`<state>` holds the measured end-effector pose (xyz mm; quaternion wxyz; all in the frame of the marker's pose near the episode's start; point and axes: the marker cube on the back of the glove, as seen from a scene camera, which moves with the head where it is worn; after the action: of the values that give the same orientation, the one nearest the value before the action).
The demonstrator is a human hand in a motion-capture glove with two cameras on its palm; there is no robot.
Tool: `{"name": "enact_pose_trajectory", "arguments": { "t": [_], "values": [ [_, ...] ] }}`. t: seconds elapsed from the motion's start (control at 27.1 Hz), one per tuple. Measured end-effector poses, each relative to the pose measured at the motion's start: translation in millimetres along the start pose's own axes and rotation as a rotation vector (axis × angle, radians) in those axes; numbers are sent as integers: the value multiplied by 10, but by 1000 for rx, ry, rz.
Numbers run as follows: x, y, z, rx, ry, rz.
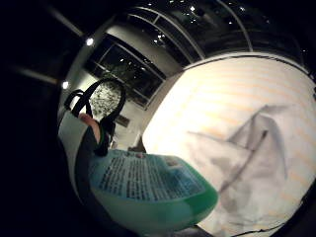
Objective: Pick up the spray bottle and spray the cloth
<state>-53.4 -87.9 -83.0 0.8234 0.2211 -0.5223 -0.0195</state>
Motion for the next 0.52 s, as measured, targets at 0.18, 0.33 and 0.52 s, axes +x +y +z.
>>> {"name": "enact_pose_trajectory", "arguments": {
  "t": [0.18,0.33,0.52],
  "values": [
    [-45,-94,546,37,-144,-65],
    [25,-136,988,50,-242,-61],
    [219,-191,1467,33,-289,-43]
  ]
}}
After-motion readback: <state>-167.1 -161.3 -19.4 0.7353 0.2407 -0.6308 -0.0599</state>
